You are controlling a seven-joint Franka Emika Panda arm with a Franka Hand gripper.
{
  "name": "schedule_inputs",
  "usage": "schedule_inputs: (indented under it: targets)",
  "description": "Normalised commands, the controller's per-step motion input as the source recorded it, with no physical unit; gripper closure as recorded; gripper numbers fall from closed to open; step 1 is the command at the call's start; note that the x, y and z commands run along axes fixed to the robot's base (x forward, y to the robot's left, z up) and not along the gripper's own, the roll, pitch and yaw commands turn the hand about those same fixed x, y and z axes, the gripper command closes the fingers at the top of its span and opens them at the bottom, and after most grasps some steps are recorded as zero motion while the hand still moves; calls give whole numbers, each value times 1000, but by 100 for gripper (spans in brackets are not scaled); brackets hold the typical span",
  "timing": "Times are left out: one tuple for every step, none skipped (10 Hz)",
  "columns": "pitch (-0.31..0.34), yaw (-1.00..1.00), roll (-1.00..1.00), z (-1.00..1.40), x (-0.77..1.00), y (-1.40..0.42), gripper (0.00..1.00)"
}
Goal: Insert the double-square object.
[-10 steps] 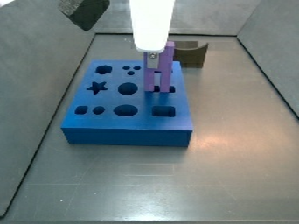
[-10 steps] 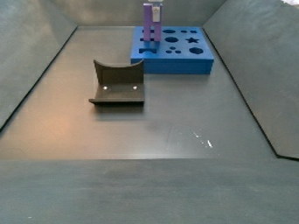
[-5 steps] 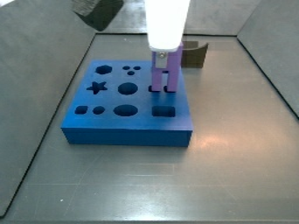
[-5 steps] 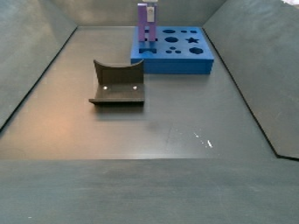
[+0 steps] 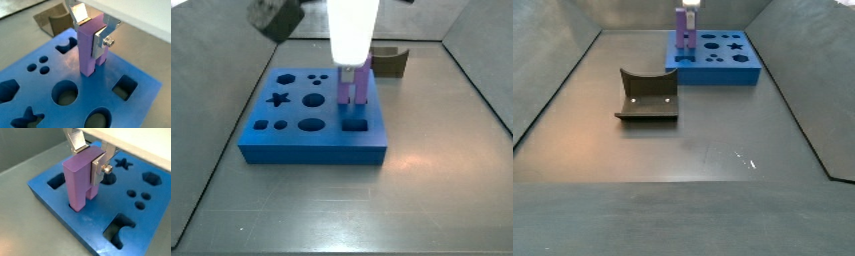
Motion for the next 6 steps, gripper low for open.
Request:
schedule_inputs:
  targets:
    - [0,0,0,-420,0,91,100]
    - [-24,0,37,-617,103,0,100]
    - [-66,0,87,-660,71,0,100]
    - [-84,0,3,-366,0,-3,100]
    - [-49,0,-44,-60,0,0,100]
    - [0,0,0,0,0,0,100]
